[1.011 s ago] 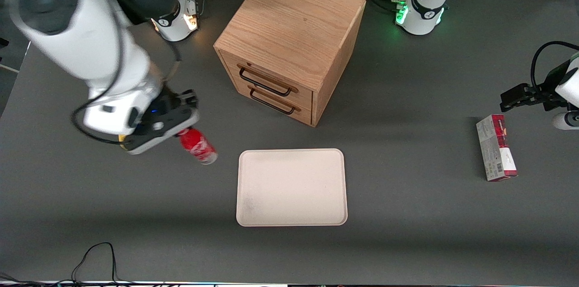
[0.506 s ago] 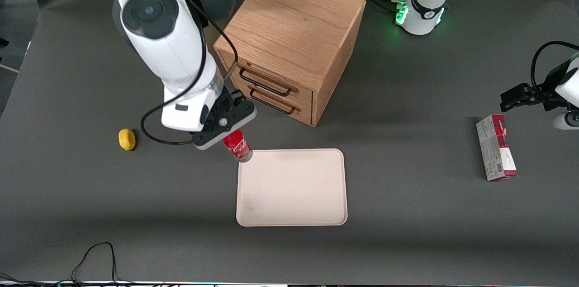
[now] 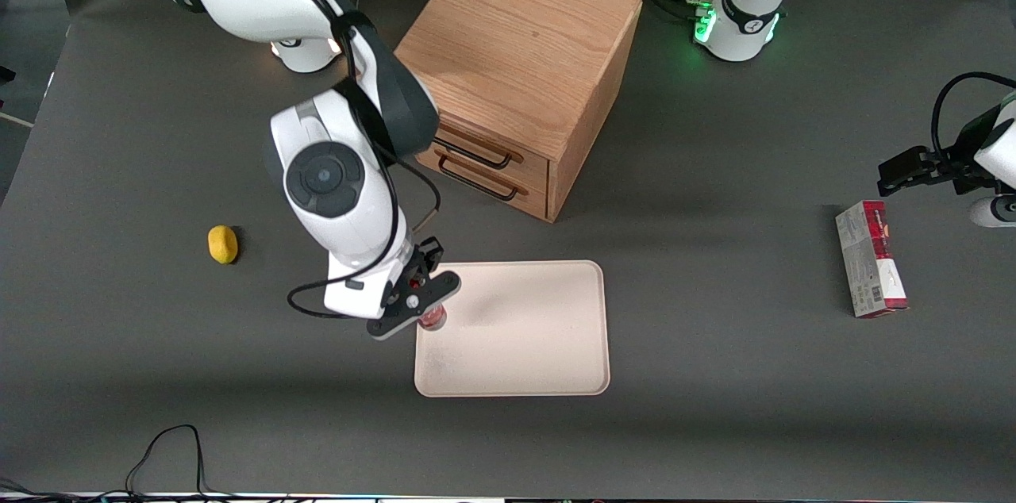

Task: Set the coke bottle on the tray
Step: 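Lift the bottle and carry it toward the cream tray, then lower the bottle upright onto the tray corner and open the gripper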

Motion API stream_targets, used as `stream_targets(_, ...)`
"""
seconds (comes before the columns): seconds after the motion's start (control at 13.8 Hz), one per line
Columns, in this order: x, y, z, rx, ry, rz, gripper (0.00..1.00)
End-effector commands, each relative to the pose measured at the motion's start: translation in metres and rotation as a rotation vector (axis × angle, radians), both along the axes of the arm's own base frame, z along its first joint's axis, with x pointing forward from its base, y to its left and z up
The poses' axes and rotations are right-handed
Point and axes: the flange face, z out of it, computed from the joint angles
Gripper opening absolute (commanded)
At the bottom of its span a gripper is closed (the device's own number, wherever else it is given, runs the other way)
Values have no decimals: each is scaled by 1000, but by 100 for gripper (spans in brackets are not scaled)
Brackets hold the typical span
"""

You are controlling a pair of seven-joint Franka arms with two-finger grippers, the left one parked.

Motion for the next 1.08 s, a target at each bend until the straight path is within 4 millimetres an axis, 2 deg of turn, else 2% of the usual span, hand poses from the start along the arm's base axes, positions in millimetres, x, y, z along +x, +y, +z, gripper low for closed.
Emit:
stream_targets(0.0, 13, 7, -29, 3, -29, 22, 0)
stream_targets(0.14, 16, 9, -54, -4, -19, 23, 0)
stream_targets(0.36, 19, 12, -76, -6, -15, 26, 0)
stream_targets(0.65, 22, 11, -93, -12, -13, 27, 0)
stream_targets(0.87, 25, 11, -100, -6, -27, 21, 0)
stream_targets(1.01, 27, 11, -99, 6, -44, 15, 66)
